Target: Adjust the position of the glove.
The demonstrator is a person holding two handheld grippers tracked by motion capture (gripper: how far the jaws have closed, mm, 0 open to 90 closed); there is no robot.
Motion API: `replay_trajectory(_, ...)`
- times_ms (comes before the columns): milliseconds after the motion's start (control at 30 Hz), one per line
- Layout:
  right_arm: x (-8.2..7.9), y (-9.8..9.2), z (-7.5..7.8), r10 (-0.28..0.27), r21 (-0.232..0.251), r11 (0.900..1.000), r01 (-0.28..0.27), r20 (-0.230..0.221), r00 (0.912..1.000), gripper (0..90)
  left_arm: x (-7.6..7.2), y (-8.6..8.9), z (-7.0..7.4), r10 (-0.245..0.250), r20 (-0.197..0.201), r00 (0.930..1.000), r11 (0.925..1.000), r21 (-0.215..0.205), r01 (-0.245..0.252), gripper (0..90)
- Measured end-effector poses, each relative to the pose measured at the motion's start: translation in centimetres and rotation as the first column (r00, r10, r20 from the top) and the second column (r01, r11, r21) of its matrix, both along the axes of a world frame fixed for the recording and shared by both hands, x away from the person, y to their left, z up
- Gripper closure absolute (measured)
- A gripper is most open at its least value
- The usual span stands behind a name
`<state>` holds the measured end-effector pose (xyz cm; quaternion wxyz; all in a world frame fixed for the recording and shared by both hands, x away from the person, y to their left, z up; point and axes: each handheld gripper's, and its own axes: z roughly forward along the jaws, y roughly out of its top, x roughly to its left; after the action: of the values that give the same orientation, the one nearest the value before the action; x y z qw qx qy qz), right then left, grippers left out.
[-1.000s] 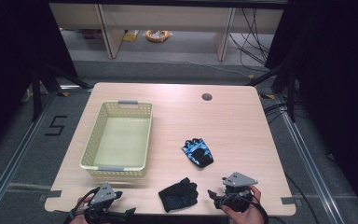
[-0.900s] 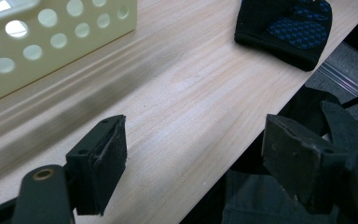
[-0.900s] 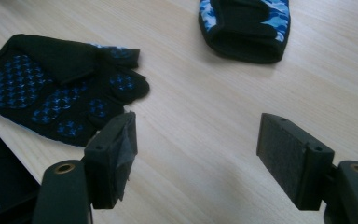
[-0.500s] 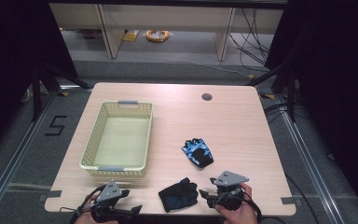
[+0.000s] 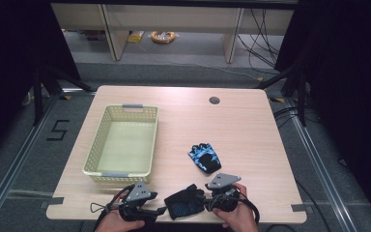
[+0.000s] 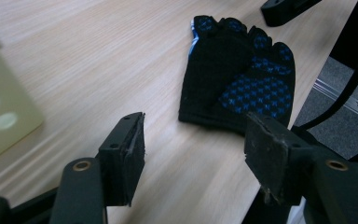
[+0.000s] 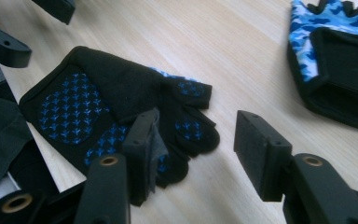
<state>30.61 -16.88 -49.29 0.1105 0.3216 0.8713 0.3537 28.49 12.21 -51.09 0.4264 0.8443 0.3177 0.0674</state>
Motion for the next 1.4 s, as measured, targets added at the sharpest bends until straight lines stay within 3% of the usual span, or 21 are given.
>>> replay_trajectory(67, 0.2, 0.3, 0.0, -0.001, -0.01, 1.0, 0.0, -0.022, 0.9998, 52.8, 0.3, -0.4, 0.0, 0.007, -0.008, 0.9999, 1.0, -0.001, -0.007, 39.4)
replay_trajectory(200, 0.8, 0.9, -0.5, 0.008, -0.015, 1.0, -0.008, -0.003, 1.0, 54.6, 0.8, -1.0, 0.3, -0.008, 0.008, 0.9999, 0.9999, -0.007, 0.008, 40.8)
replay_trajectory(233, 0.9, 0.9, -0.4, 0.015, -0.027, 1.0, -0.016, -0.024, 0.9996, 55.8, 0.8, -1.2, 0.2, 0.003, -0.004, 1.0, 0.9999, -0.011, -0.003, 41.0)
replay_trajectory(300, 1.1, 1.1, -0.5, 0.022, -0.023, 0.999, -0.023, -0.022, 0.9995, 56.9, 0.9, -1.5, 0.3, -0.025, 0.003, 0.9997, 0.9995, 0.018, 0.025, 41.8)
replay_trajectory(333, 1.2, 1.3, -0.6, 0.016, -0.016, 1.0, -0.016, -0.019, 0.9997, 57.3, 0.8, -1.9, 0.1, -0.005, -0.013, 0.9999, 1.0, -0.005, 0.005, 42.0)
replay_trajectory(367, 1.4, 1.3, -0.6, 0.041, -0.035, 0.999, -0.041, -0.023, 0.9989, 57.8, 0.9, -2.1, 0.0, -0.016, -0.016, 0.9998, 0.9998, 0.012, 0.016, 42.1)
replay_trajectory(400, 1.5, 1.5, -0.9, 0.034, -0.023, 0.999, -0.034, -0.017, 0.9993, 59.1, 0.9, -2.3, -0.1, -0.019, -0.016, 0.9997, 0.9996, 0.021, 0.019, 43.2)
replay_trajectory(500, 1.6, 1.6, -1.2, 0.055, -0.039, 0.998, -0.057, -0.041, 0.9976, 63.9, 0.9, -2.6, -0.4, -0.058, 0.003, 0.9983, 0.9959, 0.069, 0.058, 50.4)
replay_trajectory(600, 1.6, 1.6, -1.3, 0.05, -0.027, 0.998, -0.051, -0.031, 0.9983, 71.2, 0.8, -2.9, -0.2, -0.056, 0.011, 0.9984, 0.9953, 0.08, 0.055, 57.2)
replay_trajectory(667, 1.5, 1.5, -1.3, 0.051, -0.025, 0.998, -0.053, -0.048, 0.9975, 77.9, 0.9, -3.0, -0.2, -0.048, 0.04, 0.9981, 0.9952, 0.087, 0.044, 71.4)
replay_trajectory(700, 1.5, 1.5, -1.4, 0.046, -0.013, 0.999, -0.047, -0.035, 0.9983, 79.7, 1.1, -2.9, -0.2, -0.062, 0.046, 0.9971, 0.9932, 0.102, 0.057, 73.7)
replay_trajectory(733, 1.4, 1.5, -1.4, 0.024, -0.005, 1.0, -0.024, -0.049, 0.9985, 81.9, 1.1, -3.0, -0.5, -0.032, 0.027, 0.9991, 0.9973, 0.066, 0.03, 74.5)
replay_trajectory(767, 1.4, 1.5, -1.4, 0.025, 0.0, 1.0, -0.025, -0.048, 0.9985, 83.9, 1.4, -2.8, -0.3, -0.051, 0.046, 0.9976, 0.9936, 0.103, 0.046, 76.3)
replay_trajectory(833, 1.3, 1.4, -1.2, 0.02, 0.003, 1.0, -0.02, -0.083, 0.9963, 84.9, 1.2, -3.1, -0.2, -0.044, 0.05, 0.9978, 0.9932, 0.11, 0.038, 80.1)
replay_trajectory(867, 1.5, 1.3, -1.3, 0.038, 0.006, 0.999, -0.038, -0.061, 0.9974, 85.1, 1.2, -3.0, -0.1, -0.056, 0.053, 0.997, 0.9921, 0.115, 0.049, 81.7)
replay_trajectory(900, 1.3, 1.3, -1.3, 0.009, 0.025, 1.0, -0.007, -0.082, 0.9966, 85.2, 1.2, -3.1, -0.1, -0.046, 0.057, 0.9973, 0.9931, 0.11, 0.039, 82.2)
replay_trajectory(1000, 1.1, 1.1, -0.8, -0.006, 0.057, 0.998, 0.012, -0.097, 0.9953, 85.4, 1.5, -3.2, 0.0, -0.034, 0.072, 0.9968, 0.9929, 0.117, 0.025, 83.8)
replay_trajectory(1100, 0.9, 0.9, -0.3, -0.031, 0.093, 0.995, 0.039, -0.087, 0.9958, 85.5, 2.3, -3.3, 0.6, -0.025, 0.097, 0.995, 0.9944, 0.105, 0.015, 84.2)
replay_trajectory(1167, 0.9, 0.6, -0.1, -0.061, 0.129, 0.989, 0.071, -0.078, 0.9951, 85.5, 2.8, -3.4, 0.9, -0.03, 0.119, 0.9925, 0.9914, 0.13, 0.014, 84.3)
replay_trajectory(1267, 1.0, 0.3, 0.0, -0.083, 0.166, 0.981, 0.098, -0.096, 0.992, 85.4, 3.5, -3.7, 1.1, -0.007, 0.109, 0.994, 0.9953, 0.096, -0.003, 84.2)
replay_trajectory(1400, 1.0, -0.3, -0.1, -0.102, 0.185, 0.975, 0.121, -0.111, 0.9885, 85.0, 4.2, -4.1, 1.2, -0.017, 0.115, 0.9933, 0.9941, 0.108, 0.005, 84.0)
